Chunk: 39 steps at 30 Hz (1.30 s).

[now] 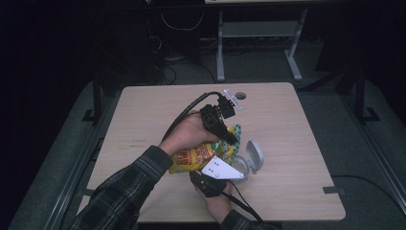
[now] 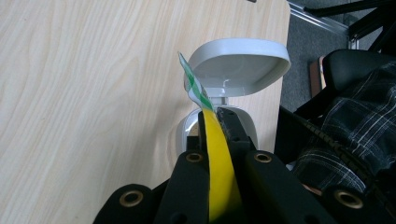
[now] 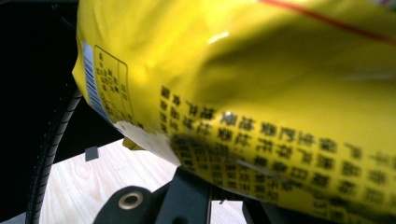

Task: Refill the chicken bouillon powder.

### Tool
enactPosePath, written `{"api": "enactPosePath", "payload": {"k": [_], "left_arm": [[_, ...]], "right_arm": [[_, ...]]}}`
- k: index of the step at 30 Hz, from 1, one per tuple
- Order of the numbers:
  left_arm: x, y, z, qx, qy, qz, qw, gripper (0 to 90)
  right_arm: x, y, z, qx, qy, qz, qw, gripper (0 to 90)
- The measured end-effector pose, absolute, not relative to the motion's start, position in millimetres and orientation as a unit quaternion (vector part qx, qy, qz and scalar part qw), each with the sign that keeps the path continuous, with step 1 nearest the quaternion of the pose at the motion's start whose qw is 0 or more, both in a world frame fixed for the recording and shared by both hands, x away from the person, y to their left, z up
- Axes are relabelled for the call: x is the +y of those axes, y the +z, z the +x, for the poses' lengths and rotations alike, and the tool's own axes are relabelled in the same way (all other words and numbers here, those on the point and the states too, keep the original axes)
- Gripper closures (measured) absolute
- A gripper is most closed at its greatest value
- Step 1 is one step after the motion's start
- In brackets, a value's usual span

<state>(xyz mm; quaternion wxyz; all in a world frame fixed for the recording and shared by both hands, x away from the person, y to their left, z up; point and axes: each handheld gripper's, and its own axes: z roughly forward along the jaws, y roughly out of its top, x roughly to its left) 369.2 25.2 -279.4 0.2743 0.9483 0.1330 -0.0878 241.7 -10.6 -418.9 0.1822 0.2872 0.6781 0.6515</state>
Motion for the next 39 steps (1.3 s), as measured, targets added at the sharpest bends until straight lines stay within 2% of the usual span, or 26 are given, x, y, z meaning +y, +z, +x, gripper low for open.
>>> {"api": "enactPosePath", "payload": {"k": [39], "left_arm": [[19.7,-278.8,368.9,0.127,-0.086,0.952,0.266,89.9]], "right_arm": [[-12.6,-418.3,241.8,0.674,0.656,0.289,0.181,90.0]]}}
